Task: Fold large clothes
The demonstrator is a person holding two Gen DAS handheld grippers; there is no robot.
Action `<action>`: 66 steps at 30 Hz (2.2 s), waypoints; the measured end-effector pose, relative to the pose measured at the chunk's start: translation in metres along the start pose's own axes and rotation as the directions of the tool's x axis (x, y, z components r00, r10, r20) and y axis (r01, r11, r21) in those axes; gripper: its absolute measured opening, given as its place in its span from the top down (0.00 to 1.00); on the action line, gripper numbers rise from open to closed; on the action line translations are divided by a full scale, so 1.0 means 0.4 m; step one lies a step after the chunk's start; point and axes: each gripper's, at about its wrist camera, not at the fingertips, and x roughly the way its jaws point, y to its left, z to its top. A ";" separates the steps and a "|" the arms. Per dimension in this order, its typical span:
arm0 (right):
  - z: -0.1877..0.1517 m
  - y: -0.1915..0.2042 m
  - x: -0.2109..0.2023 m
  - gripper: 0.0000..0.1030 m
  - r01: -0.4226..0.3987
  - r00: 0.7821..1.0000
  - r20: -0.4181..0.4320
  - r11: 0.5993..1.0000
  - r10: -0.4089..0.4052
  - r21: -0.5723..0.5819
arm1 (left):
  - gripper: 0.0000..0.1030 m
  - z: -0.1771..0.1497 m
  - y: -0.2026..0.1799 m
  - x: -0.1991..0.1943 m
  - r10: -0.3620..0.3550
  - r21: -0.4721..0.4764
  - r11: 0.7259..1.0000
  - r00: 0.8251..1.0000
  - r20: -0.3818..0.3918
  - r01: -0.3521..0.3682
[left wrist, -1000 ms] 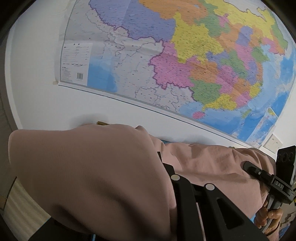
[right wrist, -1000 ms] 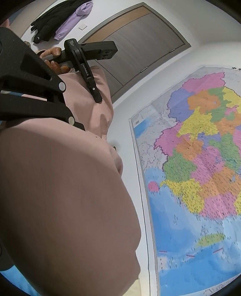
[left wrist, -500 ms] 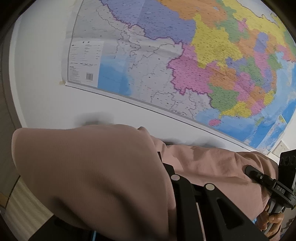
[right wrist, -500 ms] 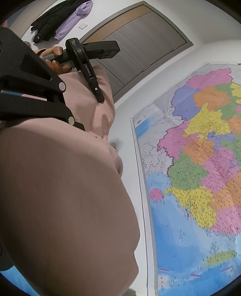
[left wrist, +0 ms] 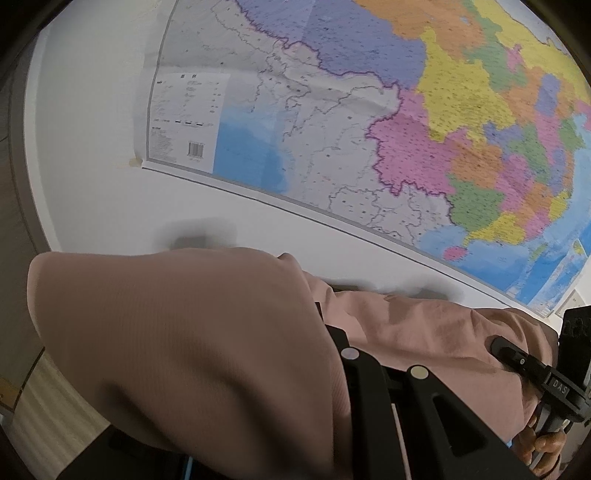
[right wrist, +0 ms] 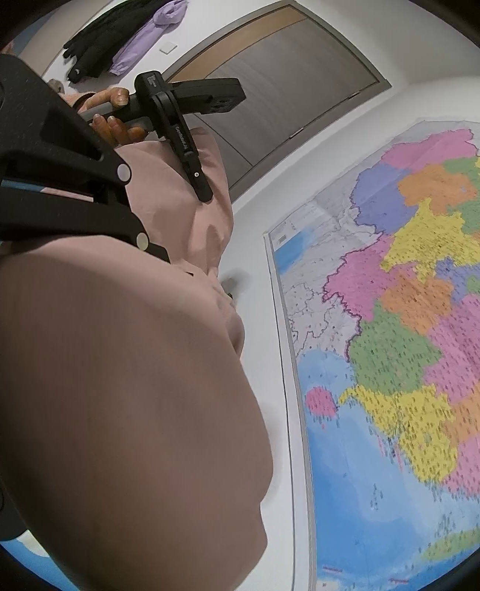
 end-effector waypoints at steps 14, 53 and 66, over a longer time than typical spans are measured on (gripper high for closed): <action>0.025 0.013 0.080 0.82 0.012 1.000 0.003 1.000 -0.012 -0.021 | 0.89 0.039 0.065 0.059 0.031 -0.032 0.999 0.999 0.013 -0.031; -0.233 -0.216 0.084 0.81 0.090 0.950 -0.307 0.993 -0.061 0.082 | 0.67 -0.122 0.289 0.329 0.119 -0.110 0.983 0.970 -0.212 -0.144; -0.115 -0.113 0.063 0.47 0.183 0.964 -0.170 0.973 -0.205 -0.138 | 0.18 -0.185 0.262 0.110 0.335 0.004 0.942 0.938 -0.093 -0.336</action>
